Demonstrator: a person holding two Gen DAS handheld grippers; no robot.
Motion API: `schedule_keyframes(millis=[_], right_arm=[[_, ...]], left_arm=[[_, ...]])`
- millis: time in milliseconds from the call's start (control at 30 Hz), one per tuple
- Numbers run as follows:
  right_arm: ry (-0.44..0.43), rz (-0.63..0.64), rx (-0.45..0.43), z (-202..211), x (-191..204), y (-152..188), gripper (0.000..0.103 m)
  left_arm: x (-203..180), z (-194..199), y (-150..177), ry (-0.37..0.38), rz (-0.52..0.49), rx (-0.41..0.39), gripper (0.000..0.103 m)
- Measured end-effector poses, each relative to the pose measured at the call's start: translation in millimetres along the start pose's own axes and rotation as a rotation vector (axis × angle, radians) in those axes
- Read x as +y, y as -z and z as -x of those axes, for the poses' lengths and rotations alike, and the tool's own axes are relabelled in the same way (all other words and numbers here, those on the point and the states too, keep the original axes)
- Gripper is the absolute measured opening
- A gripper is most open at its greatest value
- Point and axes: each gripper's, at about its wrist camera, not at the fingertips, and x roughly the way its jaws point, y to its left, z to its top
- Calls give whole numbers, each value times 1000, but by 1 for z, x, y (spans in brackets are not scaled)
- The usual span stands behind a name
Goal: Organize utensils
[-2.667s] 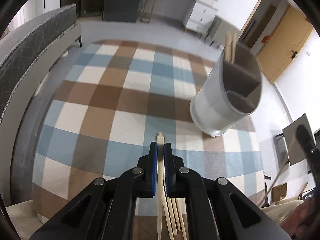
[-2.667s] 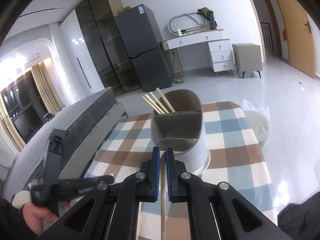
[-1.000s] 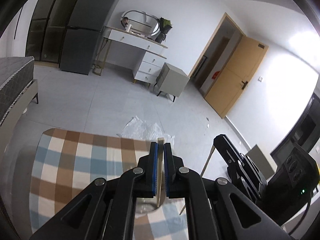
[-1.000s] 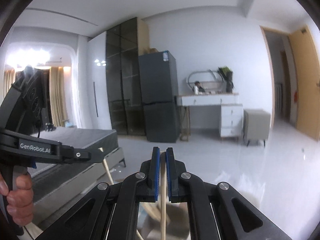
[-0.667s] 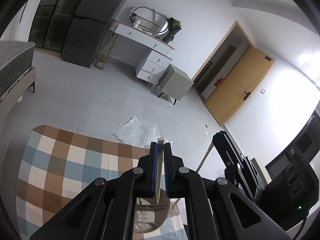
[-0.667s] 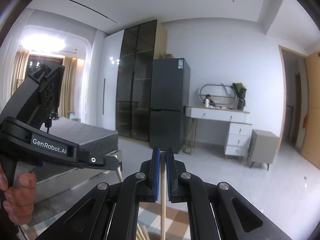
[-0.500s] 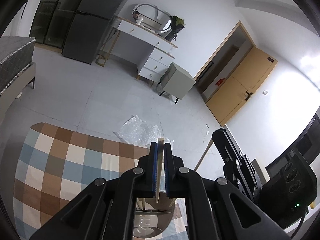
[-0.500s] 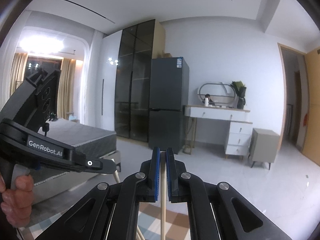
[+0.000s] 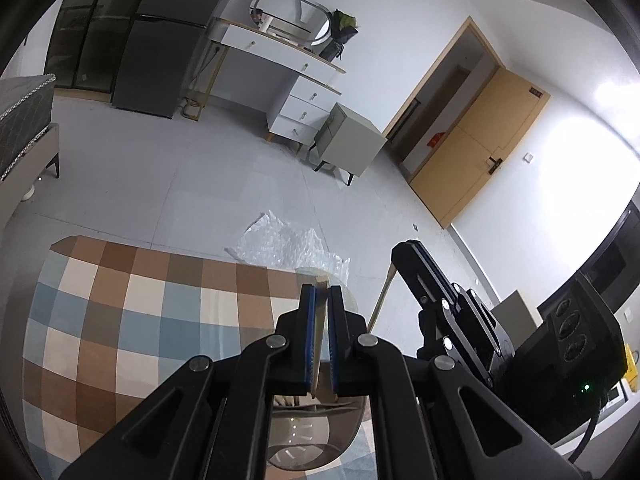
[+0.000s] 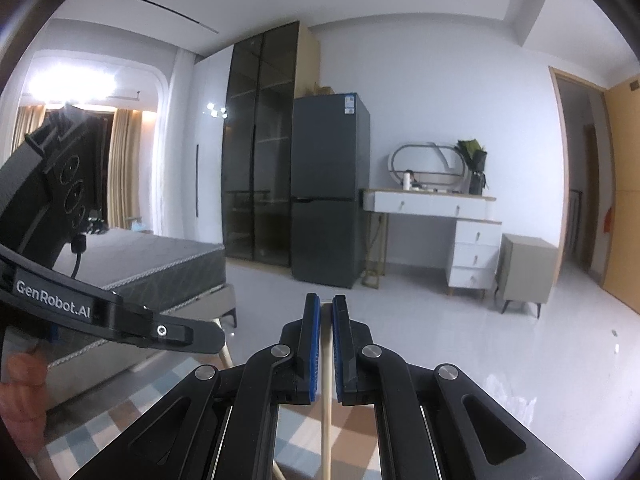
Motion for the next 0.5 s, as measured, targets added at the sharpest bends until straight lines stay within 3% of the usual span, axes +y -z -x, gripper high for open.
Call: schedule_keyframes(millis=[267, 500], right_arm=[[-31, -12, 64, 7, -2, 14, 5], [-53, -101, 161, 8, -14, 25, 8]], left_arm=[[7, -13, 14, 9, 26, 98, 1], [5, -16, 21, 3, 31, 156, 1]])
